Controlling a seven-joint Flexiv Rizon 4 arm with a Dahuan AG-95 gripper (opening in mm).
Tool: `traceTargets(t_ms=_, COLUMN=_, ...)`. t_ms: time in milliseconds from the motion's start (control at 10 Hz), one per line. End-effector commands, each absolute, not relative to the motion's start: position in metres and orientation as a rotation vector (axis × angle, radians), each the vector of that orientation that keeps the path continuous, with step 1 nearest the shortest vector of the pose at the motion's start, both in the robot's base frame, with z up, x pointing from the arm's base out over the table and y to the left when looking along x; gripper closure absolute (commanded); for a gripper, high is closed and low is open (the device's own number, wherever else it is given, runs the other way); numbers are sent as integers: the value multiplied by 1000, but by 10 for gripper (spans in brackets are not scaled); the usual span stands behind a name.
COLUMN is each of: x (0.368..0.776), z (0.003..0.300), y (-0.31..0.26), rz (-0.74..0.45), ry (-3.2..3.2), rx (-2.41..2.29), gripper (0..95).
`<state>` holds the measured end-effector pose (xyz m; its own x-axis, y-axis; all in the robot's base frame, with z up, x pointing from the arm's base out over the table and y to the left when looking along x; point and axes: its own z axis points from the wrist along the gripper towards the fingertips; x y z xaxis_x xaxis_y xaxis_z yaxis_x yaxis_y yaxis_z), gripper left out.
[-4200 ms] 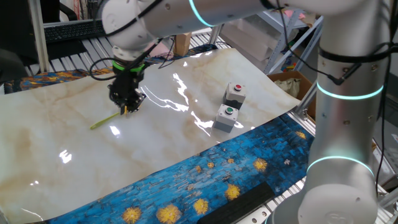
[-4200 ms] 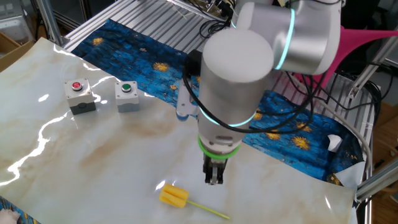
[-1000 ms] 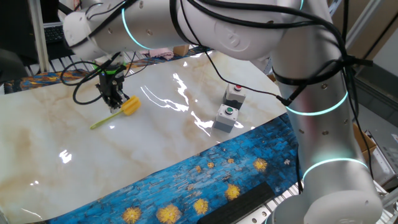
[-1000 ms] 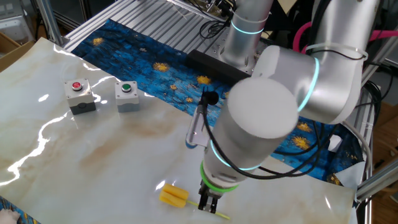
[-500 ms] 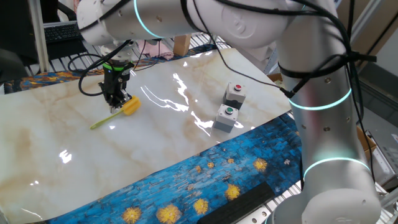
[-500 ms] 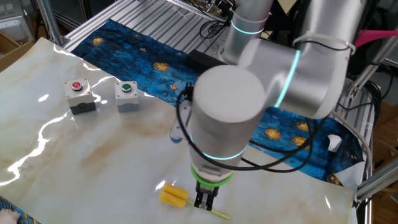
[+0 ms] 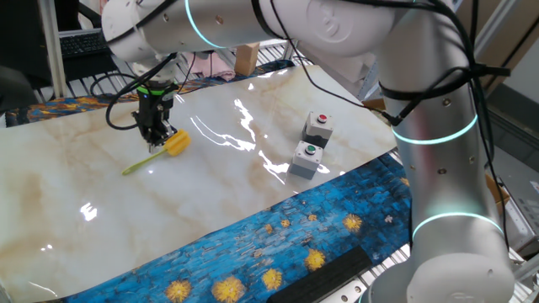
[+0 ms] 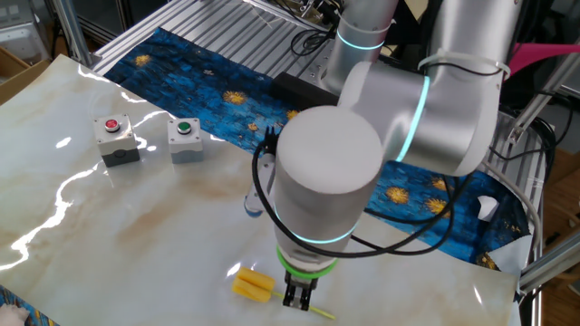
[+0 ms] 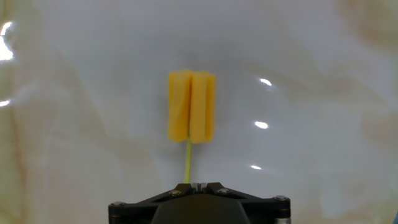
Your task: Scrub the table with a brush
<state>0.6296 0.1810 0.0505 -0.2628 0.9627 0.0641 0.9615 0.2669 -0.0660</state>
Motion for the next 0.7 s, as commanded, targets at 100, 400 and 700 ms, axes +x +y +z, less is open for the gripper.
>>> traceTargets(t_ms=100, x=632, z=47, y=183, rz=30, ry=-2362, rx=-1928, gripper=380)
traceTargets(t_ms=400, x=635, z=40, y=187, rz=46, ry=-2338, rx=-2001, gripper=380)
traceTargets(t_ms=700, x=638, z=35, y=189, rz=40, ry=-2327, rx=-2020, gripper=380)
